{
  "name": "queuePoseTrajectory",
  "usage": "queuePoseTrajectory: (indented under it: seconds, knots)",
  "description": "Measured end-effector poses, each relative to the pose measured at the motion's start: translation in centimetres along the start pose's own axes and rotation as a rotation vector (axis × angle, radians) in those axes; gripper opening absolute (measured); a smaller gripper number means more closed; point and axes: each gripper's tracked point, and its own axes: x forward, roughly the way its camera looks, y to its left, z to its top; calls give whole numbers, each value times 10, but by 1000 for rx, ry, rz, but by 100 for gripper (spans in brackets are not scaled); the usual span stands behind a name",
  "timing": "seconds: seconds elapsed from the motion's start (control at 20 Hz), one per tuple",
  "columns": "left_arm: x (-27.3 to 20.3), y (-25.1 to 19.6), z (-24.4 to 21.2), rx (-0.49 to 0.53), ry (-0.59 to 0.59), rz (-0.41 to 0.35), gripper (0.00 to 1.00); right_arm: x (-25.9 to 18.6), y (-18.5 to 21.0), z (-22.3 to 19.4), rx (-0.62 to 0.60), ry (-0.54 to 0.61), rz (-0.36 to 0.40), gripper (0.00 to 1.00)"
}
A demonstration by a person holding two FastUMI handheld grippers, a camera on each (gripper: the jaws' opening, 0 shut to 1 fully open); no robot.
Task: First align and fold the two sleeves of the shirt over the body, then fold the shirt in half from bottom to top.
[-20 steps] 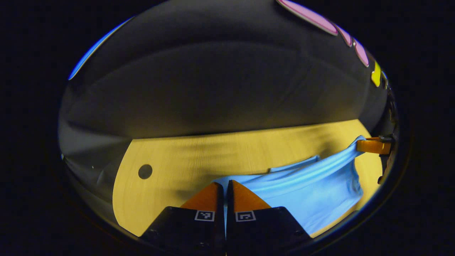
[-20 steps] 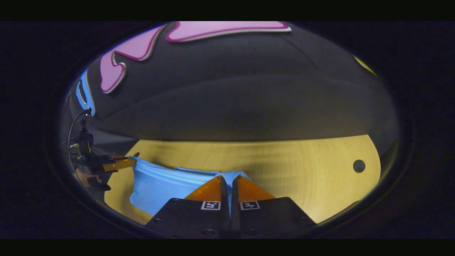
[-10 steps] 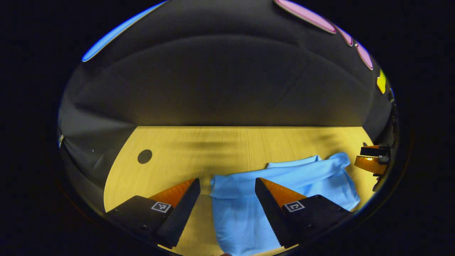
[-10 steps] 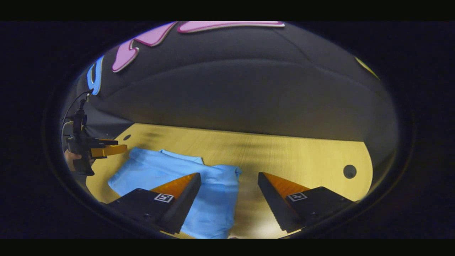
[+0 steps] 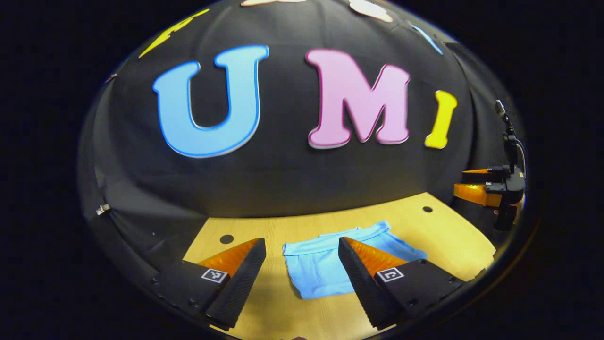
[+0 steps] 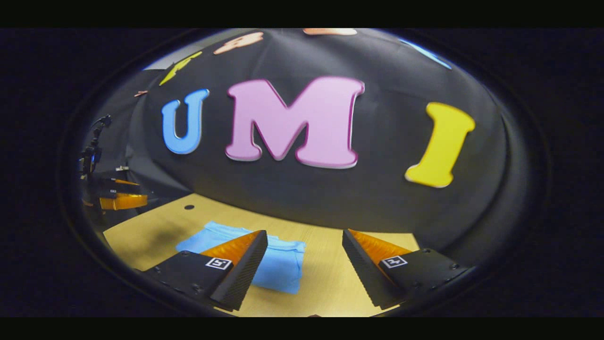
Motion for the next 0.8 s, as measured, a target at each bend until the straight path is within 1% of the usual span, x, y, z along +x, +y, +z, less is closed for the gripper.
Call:
queuePoseTrajectory:
  seconds: [0.1,0.2,0.25,0.35,0.4,0.55,0.65,0.75,0.8]
  knots:
    - [-64,-12,6,4,-50,-14,99,-61,16,32,-26,-77,-52,98]
    - [-129,-22,9,20,-95,-21,99,-125,38,62,-21,-152,-70,97]
    - [-159,-26,10,27,-115,-23,99,-156,49,72,-10,-184,-73,99]
    - [-205,-37,6,27,-156,-29,99,-202,68,84,4,-227,-104,97]
    - [-221,-42,1,18,-171,-39,99,-226,77,87,13,-241,-118,97]
    - [-261,-61,-7,-16,-180,-64,98,-279,104,90,-5,-258,-110,97]
    - [-276,-68,-3,-31,-196,-76,99,-301,113,87,-15,-255,-96,97]
    - [-287,-70,9,-47,-224,-68,99,-315,111,88,-9,-258,-96,97]
    - [-292,-70,13,-57,-234,-61,99,-319,108,88,-3,-261,-100,95]
